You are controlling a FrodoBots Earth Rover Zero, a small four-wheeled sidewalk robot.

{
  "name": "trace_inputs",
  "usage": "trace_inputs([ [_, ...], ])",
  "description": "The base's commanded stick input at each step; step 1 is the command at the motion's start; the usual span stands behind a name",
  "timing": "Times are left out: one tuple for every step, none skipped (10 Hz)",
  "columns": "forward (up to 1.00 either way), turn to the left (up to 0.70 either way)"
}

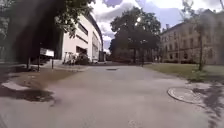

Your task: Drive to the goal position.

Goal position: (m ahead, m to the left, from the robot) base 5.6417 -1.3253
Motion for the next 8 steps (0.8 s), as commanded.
trace_inputs([
  [0.85, 0.01],
  [0.85, 0.01],
  [0.85, 0.01],
  [0.85, 0.01],
  [0.85, 0.01],
  [0.85, 0.01],
  [0.85, 0.01],
  [0.85, 0.01],
])
